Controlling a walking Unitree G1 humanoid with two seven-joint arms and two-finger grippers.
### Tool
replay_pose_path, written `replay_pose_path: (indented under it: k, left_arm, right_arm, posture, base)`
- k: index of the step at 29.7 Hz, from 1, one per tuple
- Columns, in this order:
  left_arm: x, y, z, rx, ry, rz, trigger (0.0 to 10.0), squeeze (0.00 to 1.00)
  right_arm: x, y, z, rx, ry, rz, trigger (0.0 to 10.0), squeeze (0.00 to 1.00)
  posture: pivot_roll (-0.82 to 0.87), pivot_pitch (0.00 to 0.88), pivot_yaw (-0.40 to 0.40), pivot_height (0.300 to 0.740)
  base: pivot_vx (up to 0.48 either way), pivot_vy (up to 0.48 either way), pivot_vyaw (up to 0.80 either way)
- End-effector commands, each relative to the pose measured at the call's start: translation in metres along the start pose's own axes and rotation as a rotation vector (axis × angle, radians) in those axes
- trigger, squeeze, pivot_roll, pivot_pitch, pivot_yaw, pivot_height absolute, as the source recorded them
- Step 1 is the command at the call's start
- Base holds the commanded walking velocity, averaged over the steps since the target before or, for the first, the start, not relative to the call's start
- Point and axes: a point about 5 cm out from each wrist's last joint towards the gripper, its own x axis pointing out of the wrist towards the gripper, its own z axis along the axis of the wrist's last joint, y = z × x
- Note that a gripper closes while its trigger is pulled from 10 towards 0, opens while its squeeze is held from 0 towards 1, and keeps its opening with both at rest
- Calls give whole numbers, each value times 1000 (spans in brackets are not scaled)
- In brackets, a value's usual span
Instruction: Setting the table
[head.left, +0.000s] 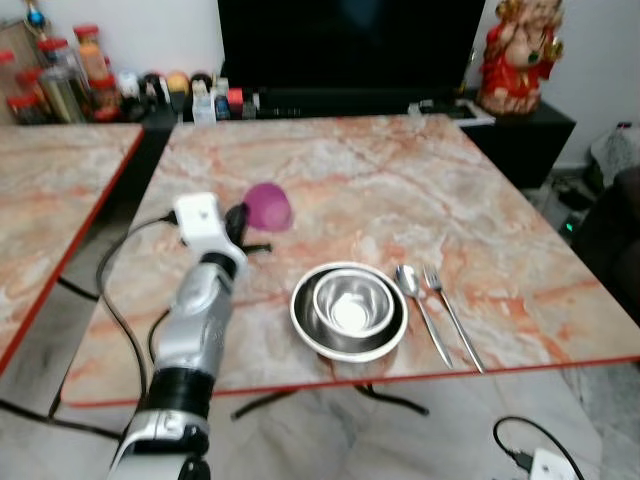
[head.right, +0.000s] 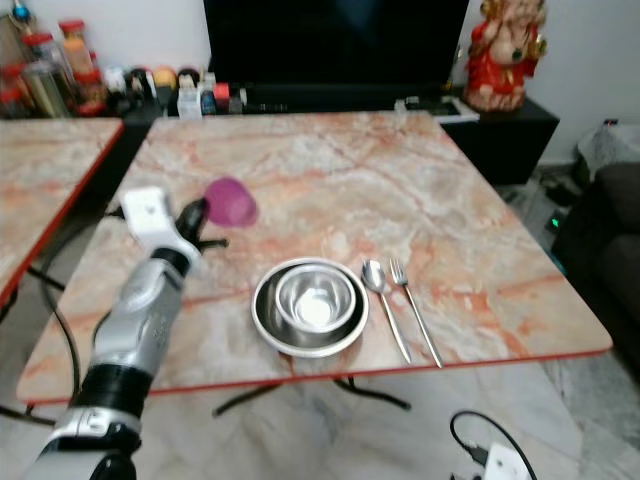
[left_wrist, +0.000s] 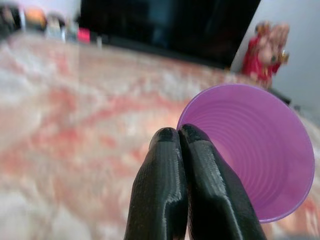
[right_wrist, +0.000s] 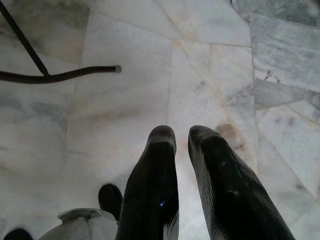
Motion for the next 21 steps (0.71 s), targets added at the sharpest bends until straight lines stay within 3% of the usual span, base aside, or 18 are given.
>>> replay_pose_path:
  k: [1,5,13,21]
  left_arm:
    - [3,0,1,13,49,4,10000,0]
    - [5,-4,-6,77,167,1,10000,0]
    - [6,-14,3,141,212,-45,10000,0]
    - [15,-16,6,240,266,32,10000,0]
  right_arm:
    - [0,1,1,8,-8,2,10000,0]
    - [0,2,1,9,-7,3,10000,0]
    - [0,2,0,6,-5,4,10000,0]
    - [0,4,0,9,-6,8,10000,0]
  posture:
    - [72,0,-56,736]
    - [70,0,-54,736]
    - [71,0,-53,736]
    - [65,0,-45,736]
  base:
    - [0,0,0]
    - [0,0,0]
    - [0,0,0]
    - [0,0,0]
